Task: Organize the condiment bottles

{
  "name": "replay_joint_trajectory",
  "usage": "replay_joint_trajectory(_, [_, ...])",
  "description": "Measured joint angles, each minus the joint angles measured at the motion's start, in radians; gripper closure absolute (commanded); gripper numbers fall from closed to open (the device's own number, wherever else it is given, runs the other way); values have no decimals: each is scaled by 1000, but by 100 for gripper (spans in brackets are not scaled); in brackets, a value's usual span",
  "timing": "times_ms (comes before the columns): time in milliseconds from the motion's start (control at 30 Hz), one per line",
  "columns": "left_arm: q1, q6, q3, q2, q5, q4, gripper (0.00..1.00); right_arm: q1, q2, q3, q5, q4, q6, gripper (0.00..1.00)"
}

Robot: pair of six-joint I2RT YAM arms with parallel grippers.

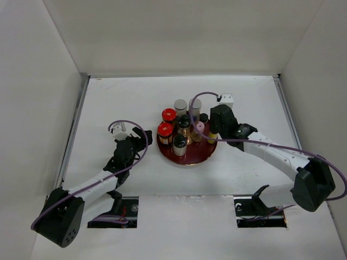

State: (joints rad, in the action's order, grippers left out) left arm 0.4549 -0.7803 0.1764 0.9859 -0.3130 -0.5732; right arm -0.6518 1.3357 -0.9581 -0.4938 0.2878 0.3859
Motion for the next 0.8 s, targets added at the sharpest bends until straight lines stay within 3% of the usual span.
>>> replay_joint_trajectory(100, [0, 9, 0, -2, -13, 1, 21, 3, 0, 1, 0, -28, -2, 54])
replay_joint_trajectory(300, [-8, 21, 0, -54, -41, 16, 21, 3, -1, 6, 11, -69, -7, 31])
replay_joint_trajectory(333, [-8, 23, 0, -63, -47, 25, 17, 3, -4, 6, 13, -72, -8, 27])
replay_joint_trajectory(367, [-9, 26, 1, -73, -51, 35, 0, 3, -10, 6, 15, -74, -8, 23])
replay_joint_trajectory(500, [-9, 31, 7, -146, -88, 120, 0, 3, -85, 10, 16, -84, -11, 12])
replay_joint_trajectory(533, [-8, 31, 14, -170, -99, 150, 0, 3, -119, 14, 17, -96, -11, 2])
replay_joint_trajectory(800, [-10, 48, 157, -257, -148, 371, 0, 12, -416, 231, -29, -346, 19, 0])
